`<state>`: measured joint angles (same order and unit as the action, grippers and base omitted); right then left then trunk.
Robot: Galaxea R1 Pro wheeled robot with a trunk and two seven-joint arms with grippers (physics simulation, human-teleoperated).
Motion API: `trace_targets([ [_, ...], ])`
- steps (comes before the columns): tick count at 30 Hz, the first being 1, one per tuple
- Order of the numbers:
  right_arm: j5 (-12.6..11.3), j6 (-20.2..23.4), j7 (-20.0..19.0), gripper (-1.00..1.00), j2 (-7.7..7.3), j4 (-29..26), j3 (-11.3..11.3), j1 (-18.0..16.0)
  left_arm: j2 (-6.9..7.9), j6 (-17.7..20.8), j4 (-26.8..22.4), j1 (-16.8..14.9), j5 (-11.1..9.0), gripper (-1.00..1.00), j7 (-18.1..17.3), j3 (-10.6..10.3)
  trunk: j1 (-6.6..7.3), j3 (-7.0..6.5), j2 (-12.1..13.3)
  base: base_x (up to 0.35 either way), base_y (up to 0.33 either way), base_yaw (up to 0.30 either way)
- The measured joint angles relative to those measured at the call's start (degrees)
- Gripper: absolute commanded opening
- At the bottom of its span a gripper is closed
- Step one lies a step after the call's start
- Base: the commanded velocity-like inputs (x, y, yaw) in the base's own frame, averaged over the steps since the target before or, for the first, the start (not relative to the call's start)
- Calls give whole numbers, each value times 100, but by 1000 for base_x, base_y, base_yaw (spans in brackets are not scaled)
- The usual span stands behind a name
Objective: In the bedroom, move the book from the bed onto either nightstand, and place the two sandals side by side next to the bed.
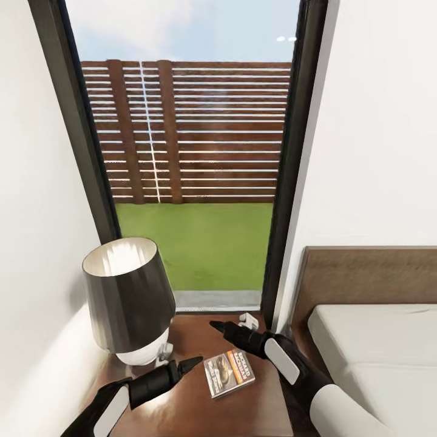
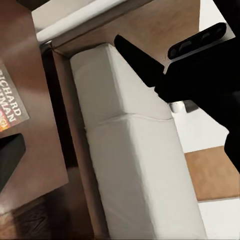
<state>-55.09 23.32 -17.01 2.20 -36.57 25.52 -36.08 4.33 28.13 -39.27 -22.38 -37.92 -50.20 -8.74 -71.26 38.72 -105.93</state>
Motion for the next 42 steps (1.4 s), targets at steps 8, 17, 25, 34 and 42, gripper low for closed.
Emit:
trace_targets([
  [8,535,-327,1,100,-29,42,23,26,14,-351,92,20,539,100,29,-7,176,-144,321,0,0,0],
  [17,1704,-977,6,100,-34,62,29,67,1,-1335,811,26,936,100,44,-6,373,-305,682,0,0,0],
  [25,1867,-1014,-6,100,-409,93,10,78,8,-1442,930,26,985,100,54,-11,549,-449,1003,0,0,0],
  [34,1866,-1670,-21,100,-1146,532,2,150,24,-2306,1786,27,993,100,56,-6,747,-610,1364,0,0,0],
  [42,1859,-2813,-1227,100,-1462,3339,-12,244,27,-3073,2779,28,977,100,44,-10,923,-754,1685,0,0,0],
])
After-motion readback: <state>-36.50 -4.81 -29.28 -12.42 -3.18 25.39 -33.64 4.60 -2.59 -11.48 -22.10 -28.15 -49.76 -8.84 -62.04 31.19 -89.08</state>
